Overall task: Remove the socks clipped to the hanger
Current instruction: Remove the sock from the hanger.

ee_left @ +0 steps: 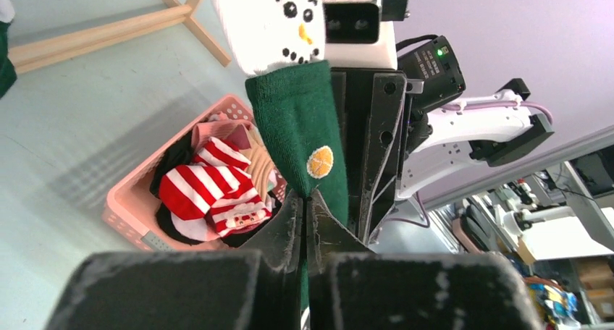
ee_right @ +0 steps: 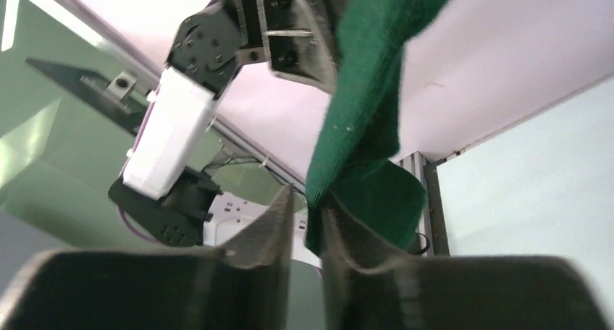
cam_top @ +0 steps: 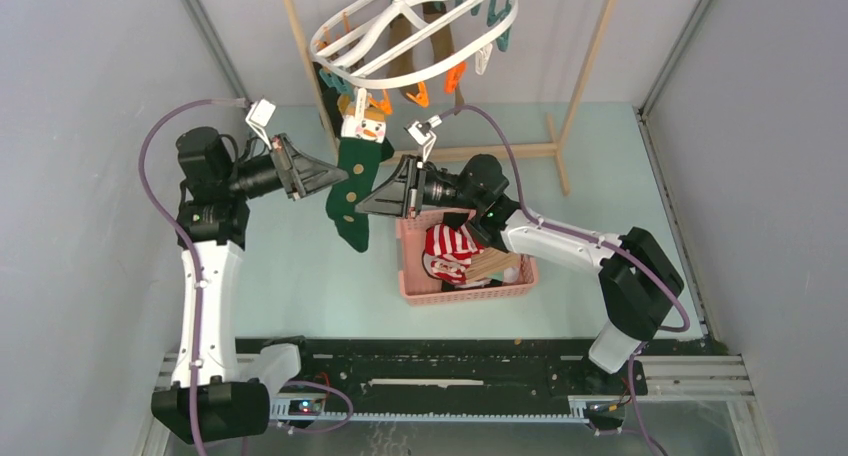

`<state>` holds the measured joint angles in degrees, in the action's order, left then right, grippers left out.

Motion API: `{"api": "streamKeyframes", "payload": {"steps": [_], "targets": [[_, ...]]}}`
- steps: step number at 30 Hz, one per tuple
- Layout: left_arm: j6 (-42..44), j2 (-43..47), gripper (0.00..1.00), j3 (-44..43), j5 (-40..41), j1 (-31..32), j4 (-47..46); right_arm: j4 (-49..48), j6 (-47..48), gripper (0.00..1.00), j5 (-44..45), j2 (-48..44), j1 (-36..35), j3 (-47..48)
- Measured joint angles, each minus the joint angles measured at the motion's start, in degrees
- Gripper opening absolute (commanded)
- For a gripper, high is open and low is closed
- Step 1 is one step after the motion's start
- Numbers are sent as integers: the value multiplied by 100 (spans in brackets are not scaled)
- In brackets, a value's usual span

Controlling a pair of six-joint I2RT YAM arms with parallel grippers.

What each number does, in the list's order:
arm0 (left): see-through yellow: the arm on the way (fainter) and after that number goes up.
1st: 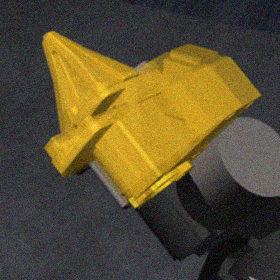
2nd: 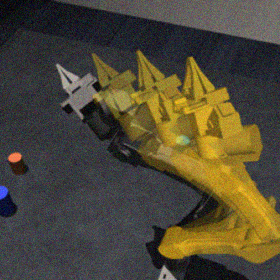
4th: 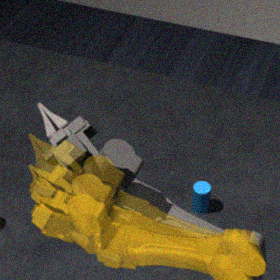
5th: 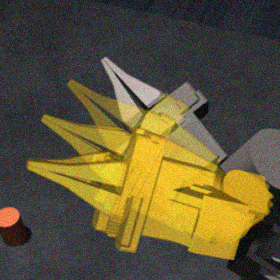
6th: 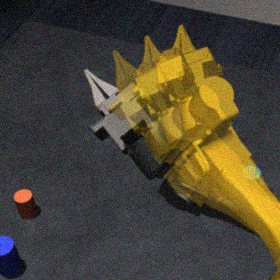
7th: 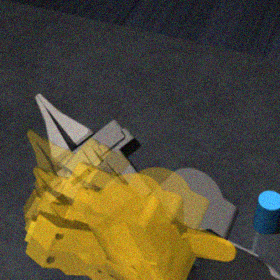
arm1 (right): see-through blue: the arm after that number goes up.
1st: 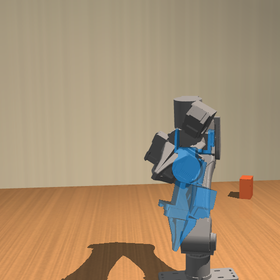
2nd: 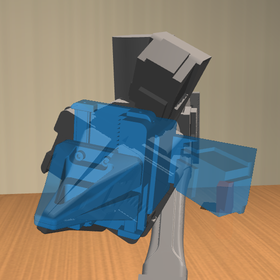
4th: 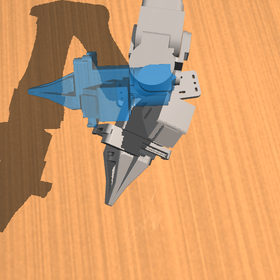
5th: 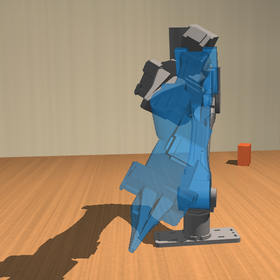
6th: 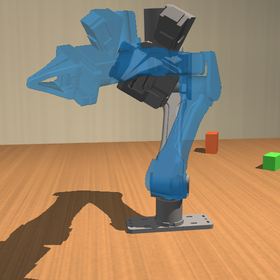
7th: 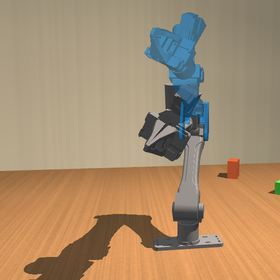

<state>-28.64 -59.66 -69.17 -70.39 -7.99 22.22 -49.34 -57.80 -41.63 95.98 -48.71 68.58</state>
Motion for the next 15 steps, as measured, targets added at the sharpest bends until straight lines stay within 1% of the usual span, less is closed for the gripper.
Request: {"api": "streamKeyframes", "payload": {"steps": [3, 4, 6, 9, 12, 15], "targets": [[-33, 79, 0, 4, 138, 0, -61, 420, 142, 56, 199, -63, 0, 0], [-44, 109, 0, 4, 186, 0, -70, 608, 234, 63, 339, -111, 0, -2], [-55, 164, 0, 4, 269, 0, -72, 979, 435, 73, 708, -256, -2, -17], [-94, 260, 0, 4, 337, 2, -74, 1364, 728, 80, 1473, -579, -17, -42], [-98, 365, 0, 7, 404, 4, -74, 1292, 859, 82, 2096, -793, -20, -42], [-101, 472, 0, 22, 426, 7, -87, 1051, 833, 82, 2568, -789, -11, -4]]}}
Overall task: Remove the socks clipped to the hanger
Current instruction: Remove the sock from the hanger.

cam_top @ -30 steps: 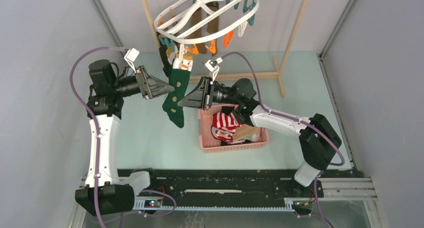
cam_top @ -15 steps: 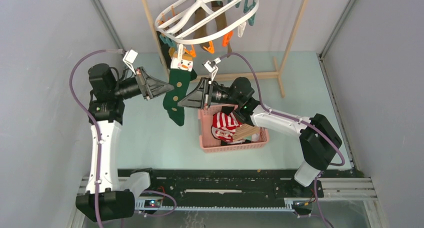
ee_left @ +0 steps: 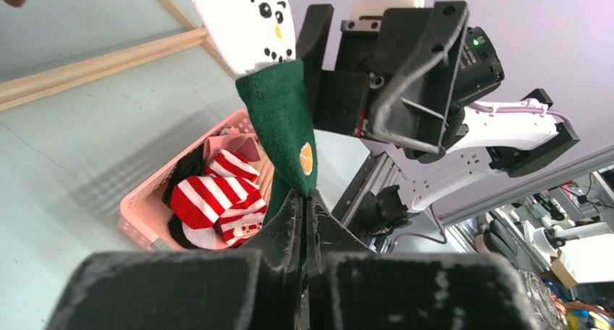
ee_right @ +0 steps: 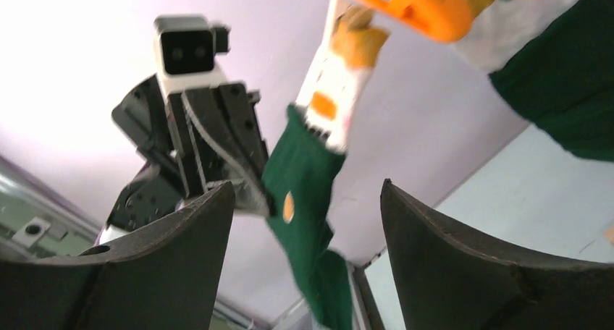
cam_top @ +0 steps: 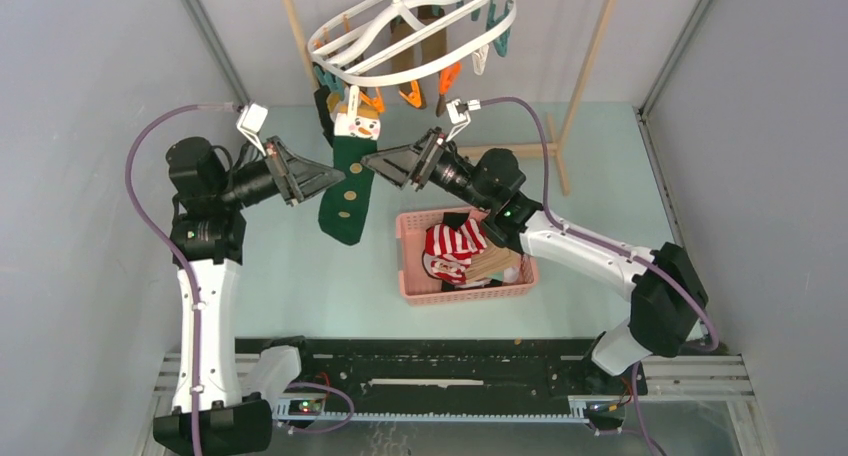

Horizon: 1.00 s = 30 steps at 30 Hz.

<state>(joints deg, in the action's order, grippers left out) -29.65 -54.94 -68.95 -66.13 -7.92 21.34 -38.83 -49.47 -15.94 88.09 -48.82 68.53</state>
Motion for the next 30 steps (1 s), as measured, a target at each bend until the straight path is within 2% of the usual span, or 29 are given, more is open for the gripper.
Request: {"api": "streamKeyframes", "payload": {"steps": [5, 13, 19, 30], "targets": [[2, 59, 0, 70, 7, 4, -4, -94, -85, 82, 457, 466, -13, 424], [4, 61, 0, 103, 46, 4, 17, -417, -382, 74, 820, 1191, -28, 1250], [20, 61, 0, 142, 151, 7, 70, -632, -612, 63, 957, 1572, 42, 1910], [153, 138, 0, 142, 153, 9, 238, -1019, -1025, 43, 905, 1928, 273, 1932]]}}
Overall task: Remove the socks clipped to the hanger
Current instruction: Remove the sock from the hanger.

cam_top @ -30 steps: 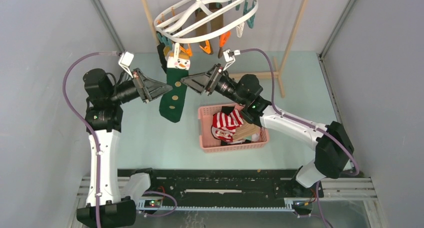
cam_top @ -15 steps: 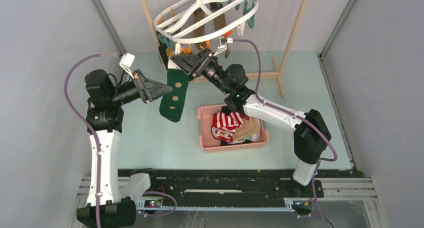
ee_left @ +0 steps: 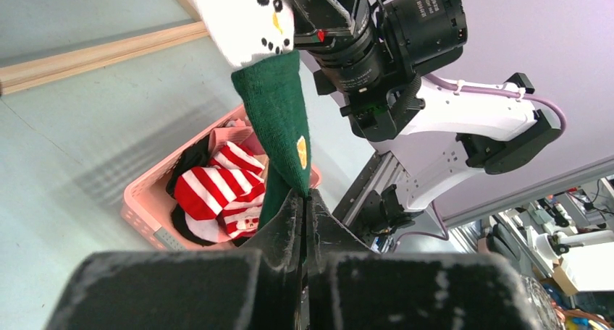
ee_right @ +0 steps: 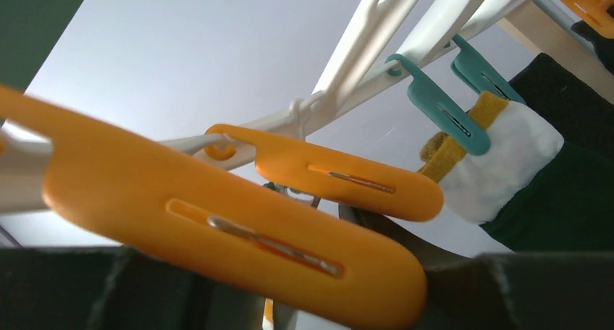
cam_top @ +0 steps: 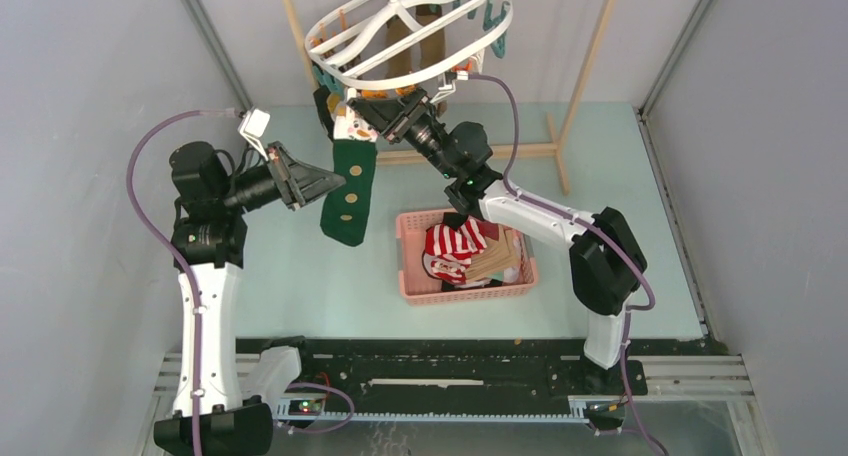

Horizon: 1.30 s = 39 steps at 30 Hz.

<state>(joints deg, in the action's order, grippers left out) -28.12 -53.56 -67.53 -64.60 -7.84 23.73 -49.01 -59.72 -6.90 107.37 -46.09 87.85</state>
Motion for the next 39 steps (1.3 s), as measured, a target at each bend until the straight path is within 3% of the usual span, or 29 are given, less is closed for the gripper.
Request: {"api": "streamKeyframes", "payload": {"steps": [6, 12, 15, 21, 25, 31, 33, 36, 39], "targets": [[33, 11, 0, 0, 7, 0, 59, -39, -136, 33, -118, 63, 35, 98], [151, 11, 0, 0, 44, 0, 142, -24, -223, 53, -243, 103, 35, 350], [186, 11, 0, 0, 81, 0, 214, 35, -197, 54, -262, 107, 26, 479], [317, 11, 0, 0, 151, 0, 361, 181, -118, 28, -264, 129, 13, 527], [396, 24, 0, 0, 146, 0, 490, 186, -109, 1, -258, 146, 15, 533], [621, 114, 0, 0, 153, 0, 828, 192, -151, 0, -264, 149, 35, 555], [767, 153, 0, 0, 168, 0, 994, 192, -175, 13, -269, 149, 35, 557], [977, 229, 0, 0, 221, 0, 1211, 214, -225, 52, -317, 149, 35, 557], [1132, 315, 0, 0, 273, 0, 1357, 271, -273, 81, -448, 149, 50, 557]]}}
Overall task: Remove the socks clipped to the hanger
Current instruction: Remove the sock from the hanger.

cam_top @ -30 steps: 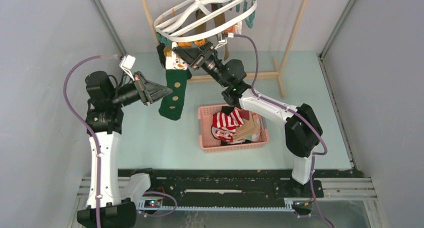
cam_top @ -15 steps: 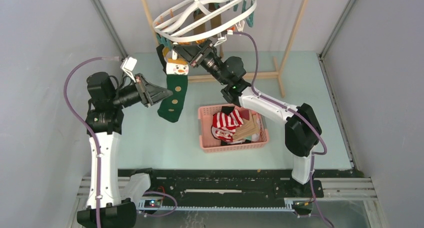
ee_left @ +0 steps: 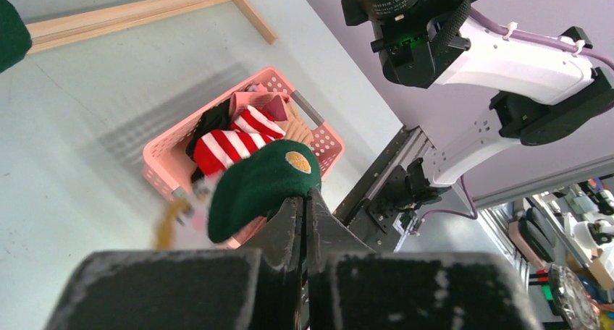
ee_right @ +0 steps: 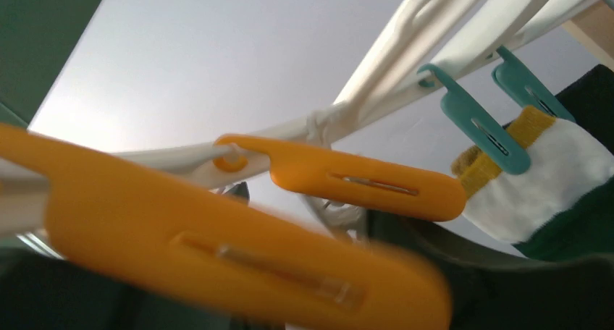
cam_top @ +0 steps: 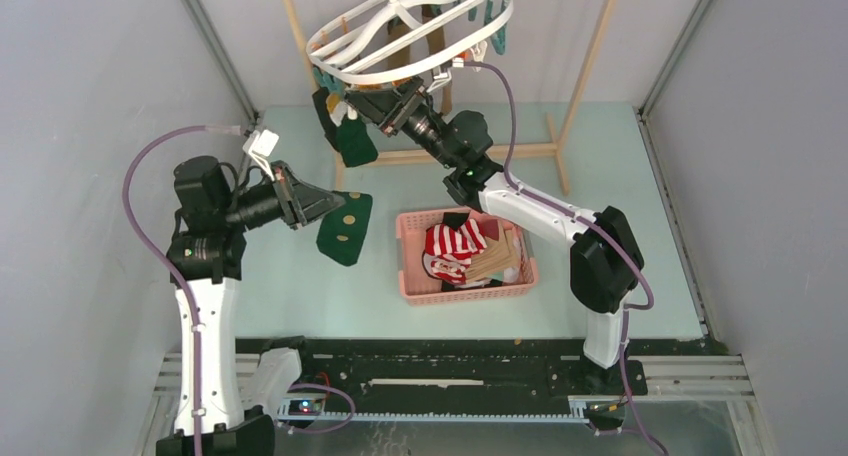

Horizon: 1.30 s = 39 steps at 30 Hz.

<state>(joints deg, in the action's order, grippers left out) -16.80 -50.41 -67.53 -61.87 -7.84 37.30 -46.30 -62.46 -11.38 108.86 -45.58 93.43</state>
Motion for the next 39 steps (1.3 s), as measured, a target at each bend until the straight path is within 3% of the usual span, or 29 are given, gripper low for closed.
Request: {"api": "streamKeyframes", "payload": {"steps": [1, 2, 21, 31, 37, 39], "targets": [[66, 35, 0, 0, 17, 0, 59, 28, -22, 93, -57, 0, 2, -7], [120, 61, 0, -2, 26, 2, 103, 39, 2, 99, -122, 0, 2, -28], [485, 125, 0, -76, 221, 11, 402, -186, 1003, 99, -1027, -1296, -337, -2575], [455, 125, 0, -160, 232, 11, 385, -382, 2190, 87, -1539, -1727, -896, -3093], [413, 157, 0, -160, 229, 11, 376, -315, 2680, 62, -1617, -1751, -1038, -3093], [378, 162, 0, -160, 223, 11, 376, -190, 2848, 47, -1617, -1753, -1086, -3093]]}}
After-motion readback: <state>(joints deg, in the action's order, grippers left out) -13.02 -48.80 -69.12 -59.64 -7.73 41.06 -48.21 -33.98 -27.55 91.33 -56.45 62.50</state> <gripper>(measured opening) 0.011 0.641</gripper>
